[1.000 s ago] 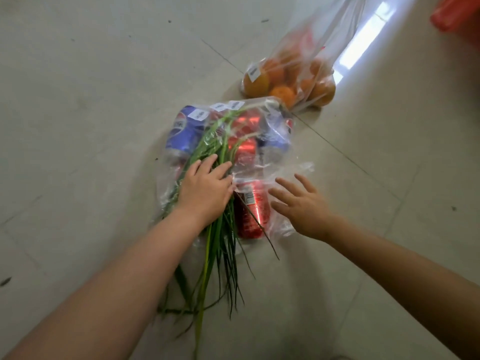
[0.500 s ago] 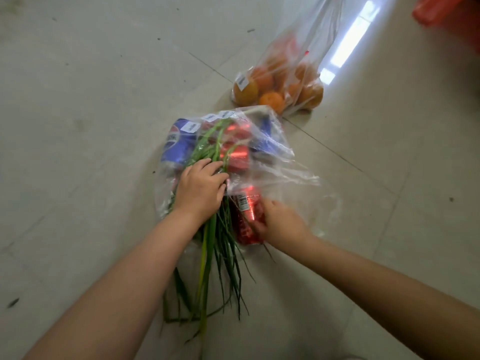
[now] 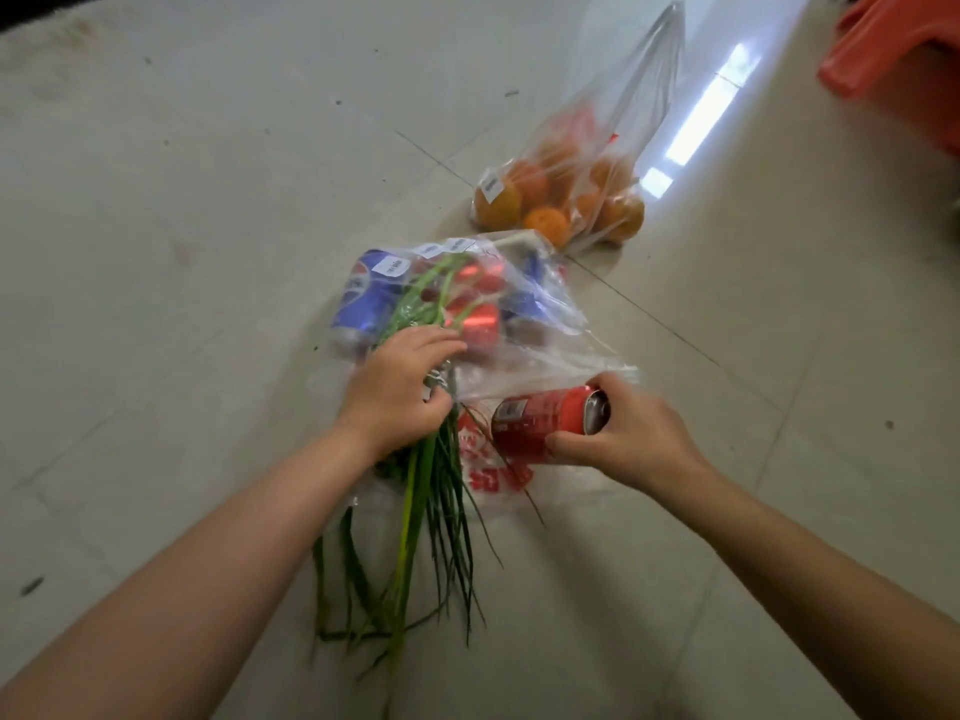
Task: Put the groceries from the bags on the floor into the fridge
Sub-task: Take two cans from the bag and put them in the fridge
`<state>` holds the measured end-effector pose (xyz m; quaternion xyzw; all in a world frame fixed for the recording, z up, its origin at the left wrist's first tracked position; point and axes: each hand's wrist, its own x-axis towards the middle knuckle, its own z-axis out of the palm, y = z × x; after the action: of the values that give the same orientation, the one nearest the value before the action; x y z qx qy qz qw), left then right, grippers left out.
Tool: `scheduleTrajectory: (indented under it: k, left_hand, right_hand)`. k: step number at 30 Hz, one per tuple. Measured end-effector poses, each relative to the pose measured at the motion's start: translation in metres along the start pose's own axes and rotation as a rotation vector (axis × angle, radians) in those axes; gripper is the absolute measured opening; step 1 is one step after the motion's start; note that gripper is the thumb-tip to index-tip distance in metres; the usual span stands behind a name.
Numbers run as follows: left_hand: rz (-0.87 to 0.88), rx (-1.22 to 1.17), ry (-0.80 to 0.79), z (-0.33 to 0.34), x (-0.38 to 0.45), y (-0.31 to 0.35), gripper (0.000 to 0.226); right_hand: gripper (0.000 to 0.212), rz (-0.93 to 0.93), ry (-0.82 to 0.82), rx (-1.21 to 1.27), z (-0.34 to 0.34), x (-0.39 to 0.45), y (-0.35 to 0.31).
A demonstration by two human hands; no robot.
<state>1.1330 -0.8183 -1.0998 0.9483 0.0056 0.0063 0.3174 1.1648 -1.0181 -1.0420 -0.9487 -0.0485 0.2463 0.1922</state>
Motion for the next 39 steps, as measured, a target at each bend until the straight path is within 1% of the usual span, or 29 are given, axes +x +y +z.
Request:
scheduleTrajectory:
  k: [1, 3, 4, 5, 7, 9, 10, 12, 13, 14, 15, 16, 17, 18, 19, 21, 23, 24, 25, 26, 27, 29, 30, 33, 36, 39]
  left_hand:
    - [0.014, -0.035, -0.031, -0.005, -0.001, 0.005, 0.054]
    - [0.032, -0.094, -0.168, -0.013, -0.001, 0.017, 0.064]
    - [0.037, -0.105, -0.243, -0.015, 0.001, 0.023, 0.072]
    - [0.039, -0.109, -0.283, -0.017, 0.002, 0.029, 0.079]
    - [0.050, -0.116, -0.246, -0.018, 0.003, 0.041, 0.087]
    - [0.029, -0.113, -0.155, -0.016, 0.001, 0.045, 0.087]
    - [-0.016, -0.142, -0.097, -0.016, 0.000, 0.043, 0.086]
    - [-0.173, -0.298, 0.024, -0.018, -0.005, 0.036, 0.085]
    - [-0.259, -0.381, 0.088, -0.019, -0.006, 0.032, 0.083]
    - [-0.337, -0.445, 0.149, -0.022, -0.007, 0.027, 0.080]
    - [-0.397, -0.489, 0.195, -0.024, -0.007, 0.023, 0.077]
    - [-0.434, -0.521, 0.226, -0.026, -0.007, 0.020, 0.076]
    - [-0.455, -0.543, 0.246, -0.027, -0.005, 0.016, 0.077]
    - [-0.467, -0.568, 0.259, -0.027, -0.004, 0.015, 0.078]
    - [-0.475, -0.598, 0.268, -0.028, -0.002, 0.015, 0.079]
    - [-0.467, -0.633, 0.275, -0.028, 0.003, 0.017, 0.077]
    - [-0.452, -0.615, 0.284, -0.028, 0.008, 0.019, 0.075]
    - [-0.447, -0.604, 0.294, -0.029, 0.011, 0.018, 0.074]
    - [-0.436, -0.585, 0.302, -0.030, 0.012, 0.017, 0.075]
    - [-0.419, -0.546, 0.305, -0.030, 0.013, 0.016, 0.076]
    - [-0.398, -0.483, 0.301, -0.030, 0.013, 0.014, 0.077]
    - [-0.359, -0.344, 0.287, -0.028, 0.012, 0.011, 0.078]
    - [-0.350, -0.292, 0.282, -0.026, 0.012, 0.009, 0.078]
    - [-0.303, -0.172, 0.240, -0.018, 0.014, 0.008, 0.074]
    - [-0.251, -0.061, 0.181, -0.010, 0.021, 0.011, 0.076]
    - [-0.275, -0.058, 0.168, -0.004, 0.028, 0.014, 0.080]
  right_hand:
    - [0.051, -0.010, 0.027, 0.022, -0.008, -0.003, -0.002]
    - [0.047, -0.029, 0.059, 0.120, -0.019, -0.004, -0.005]
    - [0.043, -0.042, 0.066, 0.209, -0.023, -0.002, -0.007]
    - [0.039, -0.055, 0.059, 0.314, -0.025, -0.001, -0.010]
    - [0.030, -0.103, 0.005, 0.485, -0.025, 0.001, -0.016]
    - [0.024, -0.158, -0.082, 0.598, -0.024, 0.003, -0.022]
    - [0.023, -0.193, -0.133, 0.634, -0.024, 0.006, -0.023]
    - [0.031, -0.250, -0.222, 0.634, -0.023, 0.013, -0.019]
    - [0.034, -0.254, -0.218, 0.530, -0.021, 0.020, -0.014]
    - [0.033, -0.272, -0.175, 0.320, -0.017, 0.028, -0.008]
    - [0.032, -0.315, -0.139, 0.057, -0.012, 0.037, -0.002]
    - [0.030, -0.404, -0.111, -0.196, -0.006, 0.042, 0.000]
    - [0.028, -0.544, -0.065, -0.406, 0.001, 0.045, 0.000]
    - [0.026, -0.677, -0.016, -0.530, 0.008, 0.050, 0.000]
    - [0.026, -0.790, 0.055, -0.553, 0.013, 0.055, 0.000]
    - [0.029, -0.965, 0.107, -0.569, 0.018, 0.055, -0.009]
    - [0.021, -1.155, 0.050, -0.644, 0.025, 0.054, -0.016]
    - [0.019, -1.193, -0.022, -0.736, 0.027, 0.056, -0.016]
    - [0.022, -1.163, -0.120, -0.861, 0.026, 0.060, -0.015]
    - [0.027, -1.065, -0.180, -0.975, 0.024, 0.067, -0.011]
    - [0.031, -0.897, -0.178, -1.030, 0.019, 0.077, -0.006]
    - [0.037, -0.568, -0.102, -1.047, 0.007, 0.096, 0.001]
    - [0.038, -0.443, -0.040, -1.031, 0.002, 0.104, 0.003]
    - [0.038, -0.165, 0.058, -0.932, -0.006, 0.126, 0.007]
    - [0.038, -0.046, 0.084, -0.828, -0.015, 0.141, 0.007]
    - [0.034, 0.001, 0.077, -0.737, -0.018, 0.152, 0.002]
